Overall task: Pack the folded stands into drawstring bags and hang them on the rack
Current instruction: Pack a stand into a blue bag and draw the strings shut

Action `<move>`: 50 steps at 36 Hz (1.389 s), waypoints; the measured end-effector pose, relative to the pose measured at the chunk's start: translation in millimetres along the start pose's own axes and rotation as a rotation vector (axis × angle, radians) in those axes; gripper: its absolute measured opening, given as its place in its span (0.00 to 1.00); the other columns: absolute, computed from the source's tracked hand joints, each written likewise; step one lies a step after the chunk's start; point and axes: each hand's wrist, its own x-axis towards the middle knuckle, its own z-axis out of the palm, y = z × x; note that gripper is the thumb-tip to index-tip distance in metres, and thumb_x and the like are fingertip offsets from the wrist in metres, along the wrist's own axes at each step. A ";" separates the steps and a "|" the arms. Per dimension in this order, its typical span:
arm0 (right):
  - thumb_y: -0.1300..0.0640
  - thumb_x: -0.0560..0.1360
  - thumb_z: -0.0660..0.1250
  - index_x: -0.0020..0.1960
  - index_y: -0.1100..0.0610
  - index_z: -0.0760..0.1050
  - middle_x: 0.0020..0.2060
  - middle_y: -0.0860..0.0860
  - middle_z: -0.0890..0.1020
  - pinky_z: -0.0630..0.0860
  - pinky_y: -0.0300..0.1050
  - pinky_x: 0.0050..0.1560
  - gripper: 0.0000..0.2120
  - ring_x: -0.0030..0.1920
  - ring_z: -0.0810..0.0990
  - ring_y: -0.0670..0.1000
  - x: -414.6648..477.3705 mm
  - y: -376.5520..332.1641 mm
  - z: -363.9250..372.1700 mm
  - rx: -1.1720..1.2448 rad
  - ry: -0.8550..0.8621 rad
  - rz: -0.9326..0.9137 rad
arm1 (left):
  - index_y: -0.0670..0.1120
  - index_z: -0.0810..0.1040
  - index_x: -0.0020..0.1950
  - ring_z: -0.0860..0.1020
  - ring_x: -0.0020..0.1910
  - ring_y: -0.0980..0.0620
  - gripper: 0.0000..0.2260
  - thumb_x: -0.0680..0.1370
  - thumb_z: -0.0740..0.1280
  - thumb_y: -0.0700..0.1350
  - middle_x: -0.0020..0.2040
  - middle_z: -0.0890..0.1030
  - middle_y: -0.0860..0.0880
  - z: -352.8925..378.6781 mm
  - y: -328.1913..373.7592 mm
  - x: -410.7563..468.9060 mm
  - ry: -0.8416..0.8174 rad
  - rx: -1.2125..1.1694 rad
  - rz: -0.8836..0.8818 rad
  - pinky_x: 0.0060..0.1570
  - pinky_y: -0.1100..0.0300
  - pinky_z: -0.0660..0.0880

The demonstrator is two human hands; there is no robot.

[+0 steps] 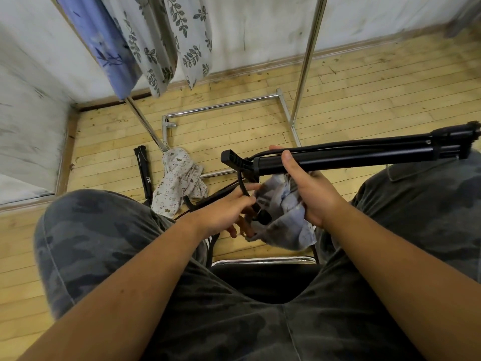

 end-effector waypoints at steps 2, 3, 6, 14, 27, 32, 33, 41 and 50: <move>0.44 0.81 0.66 0.67 0.54 0.81 0.54 0.58 0.87 0.84 0.48 0.54 0.20 0.55 0.87 0.56 0.7 1.0 -0.2 -0.009 -0.017 -0.022 | 0.69 0.63 0.74 0.84 0.39 0.51 0.15 0.86 0.54 0.59 0.56 0.84 0.50 -1.6 -0.8 -1.3 0.011 0.114 0.005 0.37 0.56 0.74; 0.45 0.81 0.66 0.67 0.52 0.81 0.56 0.58 0.87 0.83 0.50 0.58 0.19 0.57 0.86 0.56 1.5 2.1 -0.5 -0.010 -0.037 -0.035 | 0.68 0.62 0.75 0.82 0.37 0.52 0.16 0.86 0.53 0.60 0.56 0.84 0.50 -1.7 0.1 -2.8 0.018 0.202 0.019 0.39 0.55 0.75; 0.43 0.78 0.67 0.67 0.52 0.81 0.59 0.58 0.86 0.78 0.53 0.65 0.21 0.61 0.85 0.57 2.8 4.1 -1.2 0.000 -0.073 -0.042 | 0.61 0.65 0.77 0.80 0.50 0.52 0.18 0.87 0.51 0.58 0.63 0.81 0.50 -1.4 -2.4 -2.2 0.039 0.418 0.052 0.54 0.54 0.76; 0.32 0.70 0.74 0.63 0.48 0.84 0.60 0.51 0.86 0.71 0.57 0.74 0.28 0.66 0.82 0.51 5.7 9.3 -2.0 -0.203 -0.072 -0.071 | 0.56 0.76 0.43 0.81 0.37 0.54 0.11 0.83 0.64 0.58 0.39 0.80 0.55 -4.4 -9.8 6.5 0.229 0.564 0.034 0.29 0.70 0.71; 0.46 0.78 0.72 0.59 0.48 0.85 0.54 0.44 0.88 0.79 0.44 0.63 0.12 0.58 0.85 0.43 3.6 12.3 0.0 -0.399 -0.033 -0.140 | 0.55 0.80 0.46 0.83 0.28 0.53 0.06 0.80 0.68 0.55 0.36 0.84 0.53 -11.8 -20.1 17.0 0.306 0.650 0.061 0.36 0.49 0.84; 0.42 0.76 0.73 0.57 0.50 0.86 0.52 0.44 0.88 0.79 0.44 0.62 0.15 0.56 0.86 0.44 4.9 12.3 -4.2 -0.350 -0.001 -0.086 | 0.57 0.82 0.54 0.84 0.37 0.55 0.08 0.80 0.67 0.58 0.42 0.84 0.56 -15.0 -19.7 16.8 0.334 0.663 0.111 0.35 0.58 0.80; 0.41 0.76 0.73 0.57 0.50 0.86 0.52 0.44 0.88 0.79 0.45 0.62 0.15 0.56 0.86 0.44 5.1 12.0 -4.6 -0.351 0.001 -0.083 | 0.56 0.82 0.54 0.83 0.38 0.55 0.08 0.81 0.67 0.57 0.42 0.84 0.56 -14.9 -19.6 16.8 0.339 0.659 0.117 0.35 0.59 0.78; 0.44 0.77 0.73 0.55 0.51 0.86 0.50 0.45 0.89 0.80 0.45 0.60 0.13 0.54 0.86 0.43 9.2 15.2 -4.5 -0.374 0.032 -0.083 | 0.52 0.79 0.59 0.85 0.40 0.50 0.12 0.77 0.74 0.51 0.45 0.85 0.50 -11.4 -18.5 16.7 0.364 0.631 0.118 0.42 0.53 0.83; 0.45 0.75 0.76 0.50 0.47 0.85 0.44 0.41 0.88 0.78 0.32 0.46 0.08 0.47 0.85 0.37 15.0 18.6 -7.9 -0.473 0.119 -0.159 | 0.51 0.72 0.65 0.83 0.29 0.53 0.19 0.77 0.74 0.49 0.39 0.83 0.52 -13.0 -16.7 14.2 0.346 0.596 0.030 0.33 0.55 0.82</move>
